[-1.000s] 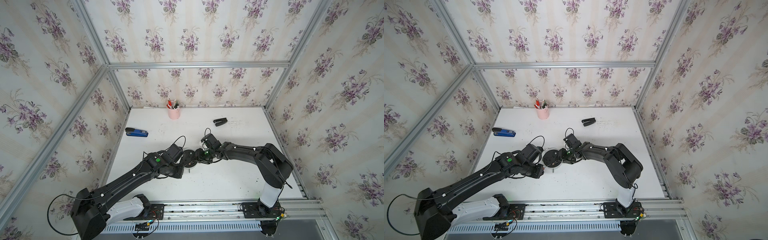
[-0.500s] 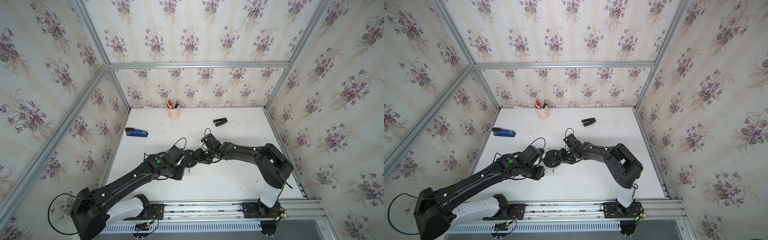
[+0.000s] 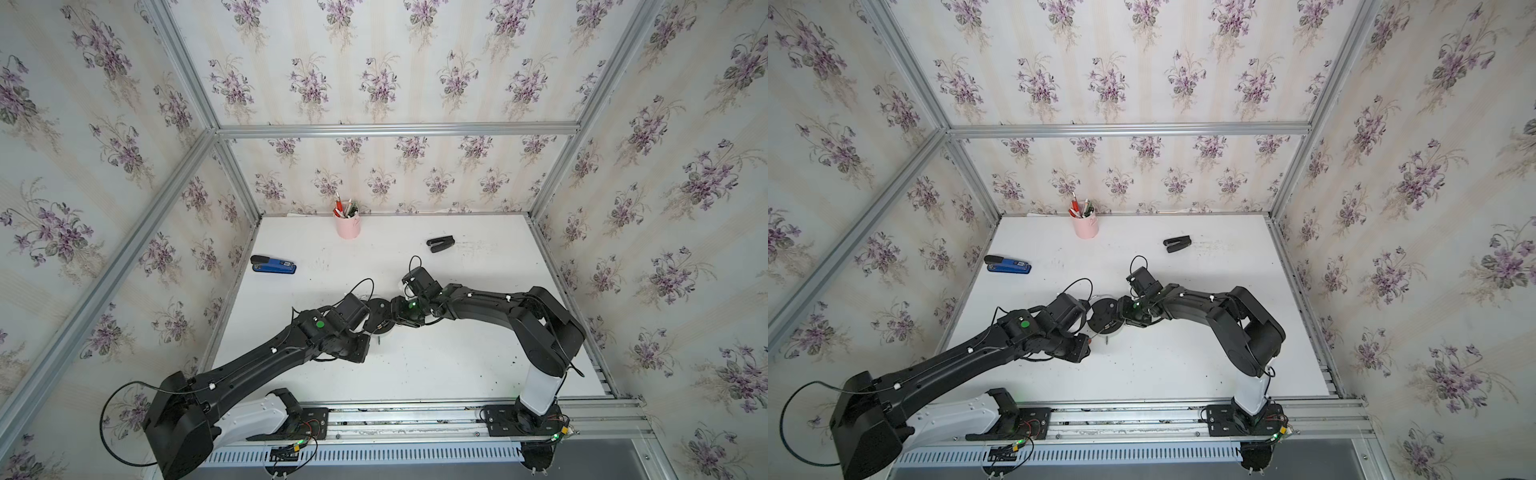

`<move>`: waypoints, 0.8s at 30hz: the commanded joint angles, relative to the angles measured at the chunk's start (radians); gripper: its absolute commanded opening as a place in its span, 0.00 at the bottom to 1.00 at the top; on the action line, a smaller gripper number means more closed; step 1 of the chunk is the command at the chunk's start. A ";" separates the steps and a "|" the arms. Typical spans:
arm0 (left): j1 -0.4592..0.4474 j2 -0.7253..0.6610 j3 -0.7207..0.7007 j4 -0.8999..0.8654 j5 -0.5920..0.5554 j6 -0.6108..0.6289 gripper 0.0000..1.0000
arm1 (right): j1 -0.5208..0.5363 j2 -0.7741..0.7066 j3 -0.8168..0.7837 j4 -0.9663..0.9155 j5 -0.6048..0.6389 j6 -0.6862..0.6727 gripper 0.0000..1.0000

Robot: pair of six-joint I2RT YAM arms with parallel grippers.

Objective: Remove the battery from the alarm
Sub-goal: Release the battery from the alarm.

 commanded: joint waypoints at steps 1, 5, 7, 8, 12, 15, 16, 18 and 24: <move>0.002 -0.001 -0.026 0.137 0.022 -0.013 0.00 | 0.001 0.011 -0.005 -0.067 0.025 0.001 0.57; 0.004 -0.028 -0.081 0.230 0.035 -0.048 0.00 | 0.004 0.016 -0.008 -0.051 0.021 0.010 0.57; 0.005 -0.048 -0.103 0.263 0.021 -0.065 0.00 | 0.003 0.019 -0.009 -0.043 0.015 0.016 0.58; 0.005 -0.063 -0.119 0.291 0.026 -0.072 0.00 | 0.004 0.020 -0.012 -0.033 0.011 0.019 0.58; 0.008 -0.098 -0.166 0.361 0.032 -0.101 0.00 | 0.005 0.019 -0.026 0.003 -0.001 0.033 0.60; 0.010 -0.116 -0.199 0.399 0.038 -0.116 0.00 | 0.005 0.024 -0.036 0.033 -0.017 0.046 0.60; 0.010 -0.121 -0.205 0.403 0.034 -0.122 0.00 | 0.004 0.026 -0.039 0.042 -0.024 0.050 0.61; 0.014 -0.134 -0.215 0.415 0.035 -0.124 0.00 | 0.005 0.033 -0.038 0.054 -0.031 0.059 0.60; 0.028 -0.144 -0.224 0.438 0.044 -0.130 0.00 | 0.007 0.056 -0.033 0.048 -0.040 0.070 0.59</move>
